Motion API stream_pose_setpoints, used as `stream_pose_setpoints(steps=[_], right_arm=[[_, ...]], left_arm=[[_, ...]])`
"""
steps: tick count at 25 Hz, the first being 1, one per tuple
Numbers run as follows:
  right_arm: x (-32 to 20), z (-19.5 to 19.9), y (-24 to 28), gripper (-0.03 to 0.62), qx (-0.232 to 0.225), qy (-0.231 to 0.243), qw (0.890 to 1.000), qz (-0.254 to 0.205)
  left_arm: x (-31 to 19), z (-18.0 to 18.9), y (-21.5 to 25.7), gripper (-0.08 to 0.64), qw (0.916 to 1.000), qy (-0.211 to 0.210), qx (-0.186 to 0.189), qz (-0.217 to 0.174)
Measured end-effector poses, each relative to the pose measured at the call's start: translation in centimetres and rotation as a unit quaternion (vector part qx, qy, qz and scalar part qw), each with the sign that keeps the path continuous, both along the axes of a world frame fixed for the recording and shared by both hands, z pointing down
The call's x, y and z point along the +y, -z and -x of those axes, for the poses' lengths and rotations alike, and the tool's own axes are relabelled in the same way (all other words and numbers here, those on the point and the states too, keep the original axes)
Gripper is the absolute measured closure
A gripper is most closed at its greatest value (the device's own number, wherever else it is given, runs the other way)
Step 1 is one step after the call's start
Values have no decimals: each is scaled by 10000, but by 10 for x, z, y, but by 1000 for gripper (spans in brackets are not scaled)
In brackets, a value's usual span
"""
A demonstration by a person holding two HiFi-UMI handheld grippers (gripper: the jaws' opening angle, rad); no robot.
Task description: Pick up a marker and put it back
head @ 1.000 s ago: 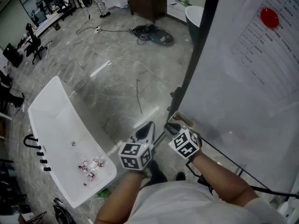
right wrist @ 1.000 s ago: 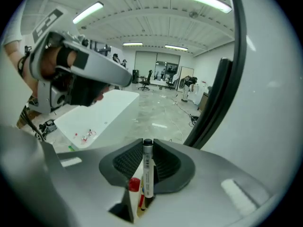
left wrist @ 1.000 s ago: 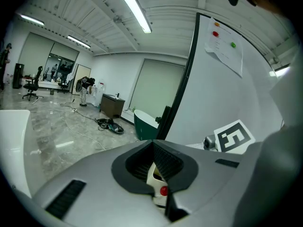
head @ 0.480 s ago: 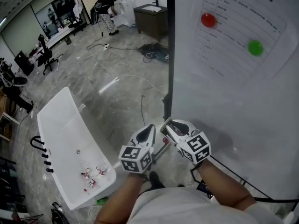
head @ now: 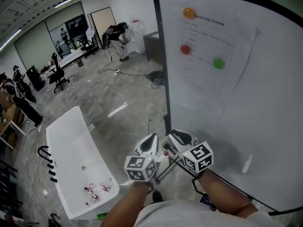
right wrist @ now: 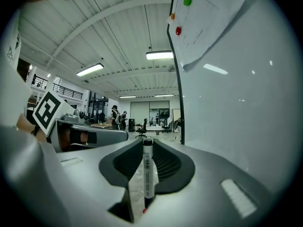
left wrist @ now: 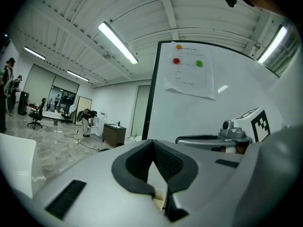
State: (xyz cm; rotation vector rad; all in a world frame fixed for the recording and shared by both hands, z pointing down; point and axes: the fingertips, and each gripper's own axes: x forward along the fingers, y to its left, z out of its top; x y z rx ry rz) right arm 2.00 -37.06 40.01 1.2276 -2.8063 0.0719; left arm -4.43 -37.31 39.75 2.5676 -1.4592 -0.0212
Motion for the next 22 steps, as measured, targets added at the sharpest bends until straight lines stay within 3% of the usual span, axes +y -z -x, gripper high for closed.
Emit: stream_pose_setpoints(steps=[10,22], right_arm=[[17,1,9,525,29,78,9999,-149],[-4,13,-25,525,205,149,9995,163]], left_arm=[[13,1,11,558,9995,23,291,-113],[-3,16,-12,558,9995,73,295,83]])
